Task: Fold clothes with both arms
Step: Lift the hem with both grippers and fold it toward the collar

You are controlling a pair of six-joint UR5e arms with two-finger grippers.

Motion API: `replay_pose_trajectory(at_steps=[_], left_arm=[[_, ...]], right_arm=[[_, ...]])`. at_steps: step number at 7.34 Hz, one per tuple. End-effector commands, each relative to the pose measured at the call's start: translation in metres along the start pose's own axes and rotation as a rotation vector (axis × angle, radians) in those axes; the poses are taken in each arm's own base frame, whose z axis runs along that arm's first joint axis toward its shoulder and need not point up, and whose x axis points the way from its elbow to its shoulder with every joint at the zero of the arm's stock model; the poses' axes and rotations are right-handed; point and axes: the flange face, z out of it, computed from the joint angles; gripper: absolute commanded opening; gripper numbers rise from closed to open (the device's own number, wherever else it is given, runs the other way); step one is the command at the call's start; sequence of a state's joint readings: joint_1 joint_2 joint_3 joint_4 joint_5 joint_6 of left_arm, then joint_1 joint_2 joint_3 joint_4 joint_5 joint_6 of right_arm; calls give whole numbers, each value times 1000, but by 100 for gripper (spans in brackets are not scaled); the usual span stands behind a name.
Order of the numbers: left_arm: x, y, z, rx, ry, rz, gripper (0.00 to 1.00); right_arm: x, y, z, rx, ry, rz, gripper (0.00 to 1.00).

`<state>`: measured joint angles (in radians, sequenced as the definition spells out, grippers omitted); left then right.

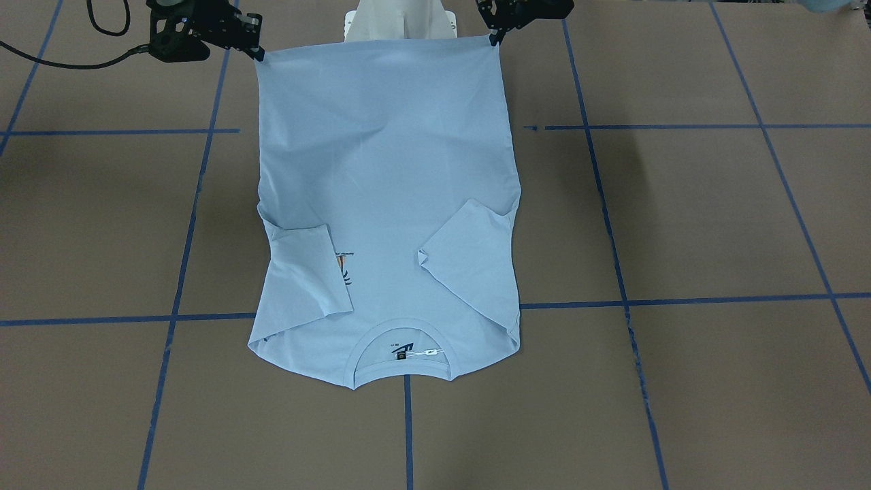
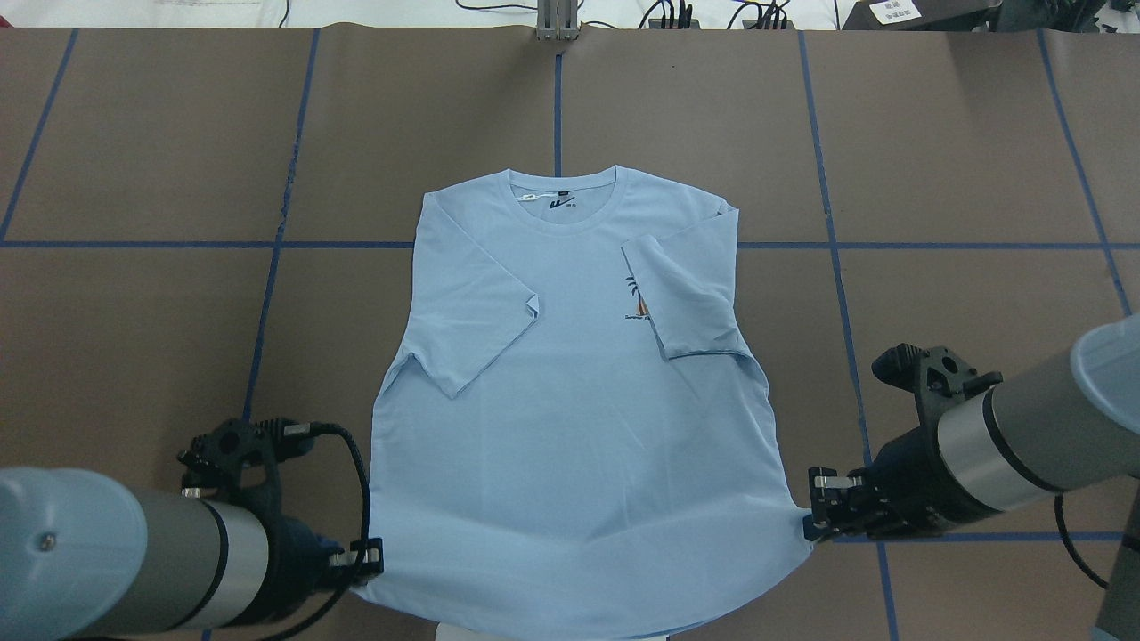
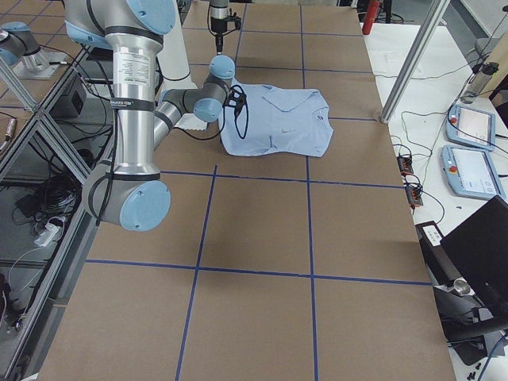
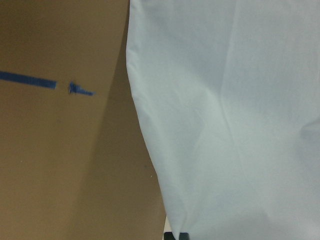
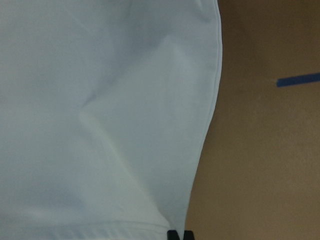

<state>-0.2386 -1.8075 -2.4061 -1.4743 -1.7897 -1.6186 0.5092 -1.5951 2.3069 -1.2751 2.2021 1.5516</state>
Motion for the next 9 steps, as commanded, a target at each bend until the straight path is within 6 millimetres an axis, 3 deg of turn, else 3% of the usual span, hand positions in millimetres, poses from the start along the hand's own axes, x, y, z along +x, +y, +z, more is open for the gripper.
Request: replay_pose_trajectory(at_steps=[1,2,4,5,7,9], left_arm=[[0,-80,-10,69,-11,-10,0],[-6,-112,0,104,-49,-29,0],[17,-165,17,158,-74,-34,0],[25,-193,20,186,-86,-39,0],[17,-244,24,245,-66,-66,0],[34,-305,37,290,-70,-103,0]], right_arm=[[-10,-71,-17,119,-34,23,0],[-10,-103,-25,166,-38,59,0],[-47,-174,-26,239,-51,87,0],[-63,-200,-23,253,-50,101,0],[-77,-232,-33,291,-53,110,0],[-82,-286,-34,321,-16,127,0]])
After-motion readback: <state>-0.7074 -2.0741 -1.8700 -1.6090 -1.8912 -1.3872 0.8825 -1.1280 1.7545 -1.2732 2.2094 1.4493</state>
